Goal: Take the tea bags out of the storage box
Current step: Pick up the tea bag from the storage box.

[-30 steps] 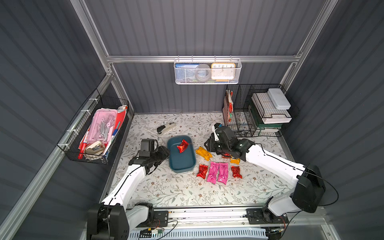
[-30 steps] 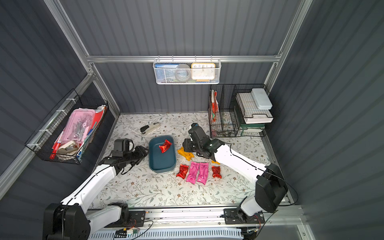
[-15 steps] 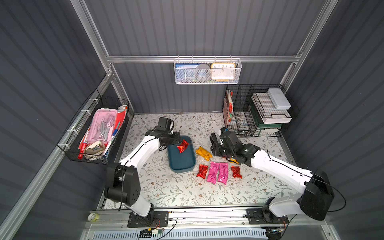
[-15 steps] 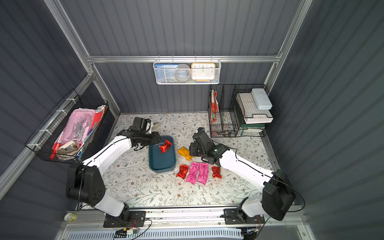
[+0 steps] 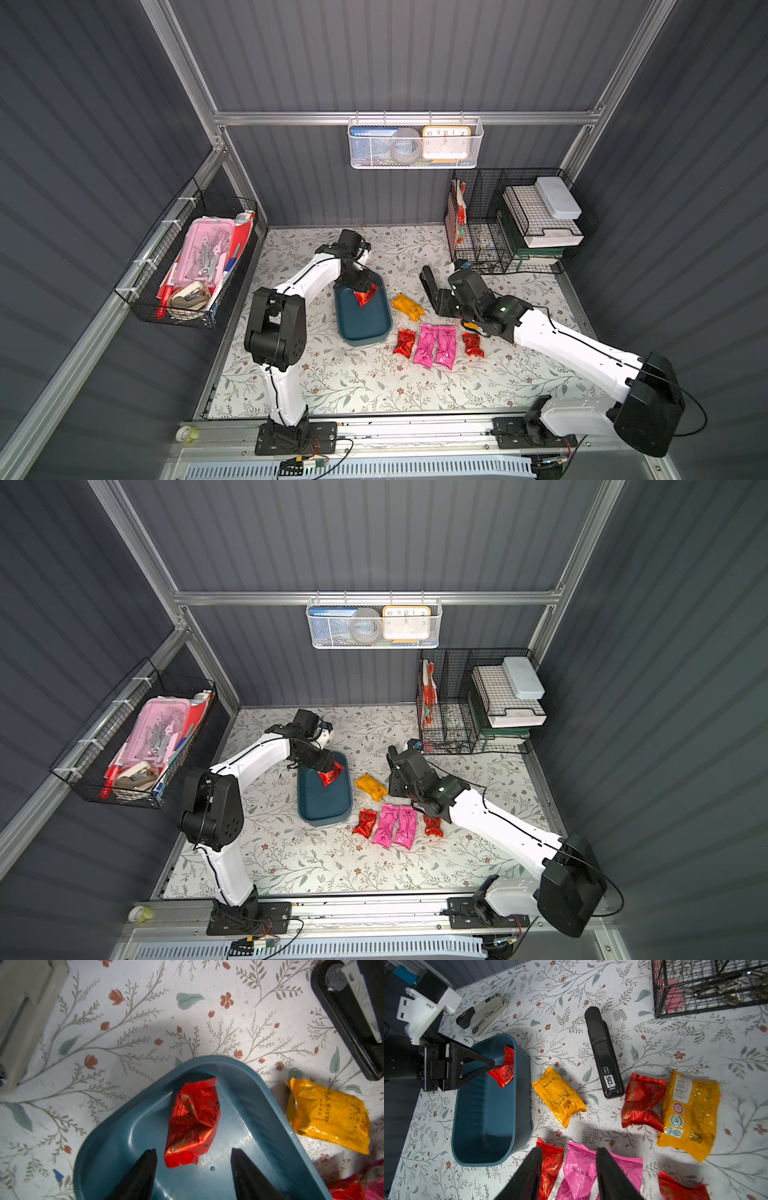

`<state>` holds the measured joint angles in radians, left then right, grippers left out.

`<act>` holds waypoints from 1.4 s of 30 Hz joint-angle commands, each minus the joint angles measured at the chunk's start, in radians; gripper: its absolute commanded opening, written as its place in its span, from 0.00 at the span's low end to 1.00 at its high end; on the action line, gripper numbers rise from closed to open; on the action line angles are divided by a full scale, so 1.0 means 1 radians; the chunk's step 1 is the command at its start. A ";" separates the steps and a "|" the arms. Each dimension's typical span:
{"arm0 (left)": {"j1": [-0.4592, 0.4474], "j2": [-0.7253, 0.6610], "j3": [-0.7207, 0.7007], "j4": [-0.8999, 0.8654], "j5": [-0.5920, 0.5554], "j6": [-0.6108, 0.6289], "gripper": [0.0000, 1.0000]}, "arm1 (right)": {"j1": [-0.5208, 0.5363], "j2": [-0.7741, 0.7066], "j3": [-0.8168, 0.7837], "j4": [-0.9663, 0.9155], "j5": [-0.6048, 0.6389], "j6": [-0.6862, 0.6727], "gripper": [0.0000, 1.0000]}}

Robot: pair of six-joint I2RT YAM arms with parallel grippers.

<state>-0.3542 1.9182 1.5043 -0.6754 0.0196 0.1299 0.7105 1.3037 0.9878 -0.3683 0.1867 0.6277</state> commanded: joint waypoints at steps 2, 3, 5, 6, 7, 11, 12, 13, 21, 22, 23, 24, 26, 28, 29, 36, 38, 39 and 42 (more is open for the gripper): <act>-0.015 0.056 0.031 -0.024 -0.032 0.086 0.62 | -0.006 -0.003 -0.007 -0.024 0.031 0.005 0.47; -0.025 0.069 0.038 -0.023 -0.042 0.086 0.62 | -0.006 -0.006 -0.010 -0.025 0.038 0.008 0.47; -0.042 0.105 0.056 -0.036 -0.077 0.090 0.61 | -0.006 -0.012 -0.014 -0.025 0.050 0.011 0.47; -0.050 0.123 0.072 -0.049 -0.096 0.093 0.60 | -0.005 -0.017 -0.015 -0.026 0.055 0.010 0.47; -0.057 0.138 0.081 -0.058 -0.107 0.095 0.59 | -0.006 -0.019 -0.015 -0.028 0.059 0.011 0.47; -0.064 0.156 0.085 -0.059 -0.121 0.099 0.56 | -0.007 -0.032 -0.020 -0.034 0.070 0.016 0.47; -0.066 0.162 0.085 -0.061 -0.128 0.099 0.55 | -0.008 -0.035 -0.024 -0.034 0.071 0.018 0.47; -0.067 0.165 0.085 -0.059 -0.139 0.100 0.54 | -0.007 -0.037 -0.027 -0.033 0.073 0.020 0.47; -0.079 0.177 0.097 -0.050 -0.157 0.097 0.32 | -0.009 -0.053 -0.038 -0.034 0.074 0.026 0.47; -0.080 0.174 0.097 -0.049 -0.155 0.097 0.30 | -0.009 -0.055 -0.040 -0.034 0.075 0.027 0.47; -0.080 0.168 0.099 -0.048 -0.150 0.096 0.27 | -0.010 -0.057 -0.042 -0.035 0.076 0.026 0.47; -0.081 0.164 0.101 -0.048 -0.147 0.095 0.24 | -0.010 -0.059 -0.044 -0.034 0.077 0.026 0.47; -0.081 0.158 0.105 -0.053 -0.139 0.090 0.19 | -0.010 -0.065 -0.047 -0.034 0.078 0.027 0.47; -0.081 0.149 0.105 -0.053 -0.129 0.085 0.17 | -0.011 -0.067 -0.049 -0.034 0.076 0.026 0.47; -0.081 0.144 0.103 -0.053 -0.126 0.082 0.17 | -0.011 -0.066 -0.049 -0.034 0.077 0.027 0.47; -0.081 0.065 0.074 -0.051 -0.133 0.039 0.12 | -0.013 -0.078 -0.052 -0.037 0.077 0.027 0.47; -0.081 0.030 0.062 -0.049 -0.138 0.023 0.12 | -0.013 -0.081 -0.053 -0.040 0.082 0.024 0.47; -0.081 0.006 0.053 -0.049 -0.139 0.011 0.12 | -0.014 -0.082 -0.054 -0.044 0.084 0.024 0.47; -0.081 -0.056 0.026 -0.046 -0.140 -0.041 0.09 | -0.014 -0.085 -0.056 -0.050 0.093 0.026 0.47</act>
<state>-0.4324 1.9400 1.5536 -0.7086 -0.1253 0.1570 0.7010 1.2346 0.9474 -0.3916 0.2512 0.6468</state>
